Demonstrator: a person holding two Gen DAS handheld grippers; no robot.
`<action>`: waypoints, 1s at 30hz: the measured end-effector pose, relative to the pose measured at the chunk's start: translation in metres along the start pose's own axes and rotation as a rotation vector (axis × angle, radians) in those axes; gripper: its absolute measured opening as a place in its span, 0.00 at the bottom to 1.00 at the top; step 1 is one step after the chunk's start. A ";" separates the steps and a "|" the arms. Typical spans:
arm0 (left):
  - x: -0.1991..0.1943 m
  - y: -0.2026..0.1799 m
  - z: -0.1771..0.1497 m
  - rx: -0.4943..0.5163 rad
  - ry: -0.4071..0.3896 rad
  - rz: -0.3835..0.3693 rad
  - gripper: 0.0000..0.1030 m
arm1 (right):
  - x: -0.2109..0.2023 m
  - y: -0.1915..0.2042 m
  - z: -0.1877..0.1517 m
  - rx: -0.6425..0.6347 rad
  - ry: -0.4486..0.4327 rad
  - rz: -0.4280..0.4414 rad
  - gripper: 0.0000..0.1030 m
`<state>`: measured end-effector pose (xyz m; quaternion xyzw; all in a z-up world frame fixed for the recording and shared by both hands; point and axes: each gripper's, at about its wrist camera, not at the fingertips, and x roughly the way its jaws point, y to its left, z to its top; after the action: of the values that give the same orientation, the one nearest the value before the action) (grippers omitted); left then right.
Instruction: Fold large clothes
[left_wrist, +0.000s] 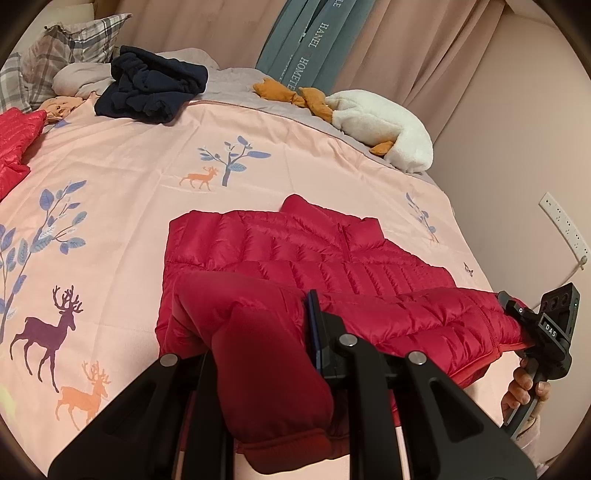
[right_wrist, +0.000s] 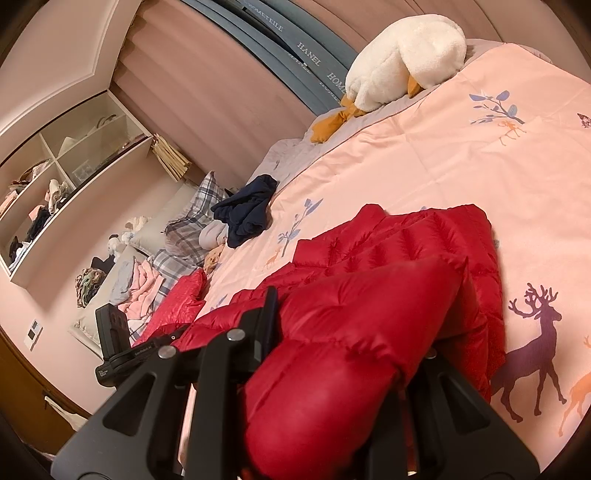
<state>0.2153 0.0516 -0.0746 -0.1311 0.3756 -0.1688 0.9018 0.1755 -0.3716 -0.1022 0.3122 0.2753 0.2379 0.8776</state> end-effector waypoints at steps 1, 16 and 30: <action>0.000 0.000 0.000 0.000 0.000 0.000 0.16 | 0.001 -0.001 0.000 0.001 0.001 0.000 0.22; 0.007 0.002 -0.001 -0.004 0.012 0.008 0.16 | 0.006 -0.005 -0.001 0.006 0.006 -0.010 0.22; 0.017 0.006 0.000 -0.002 0.026 0.014 0.16 | 0.016 -0.009 0.002 0.015 0.013 -0.025 0.22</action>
<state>0.2281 0.0503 -0.0874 -0.1272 0.3882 -0.1636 0.8980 0.1906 -0.3691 -0.1128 0.3136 0.2866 0.2270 0.8764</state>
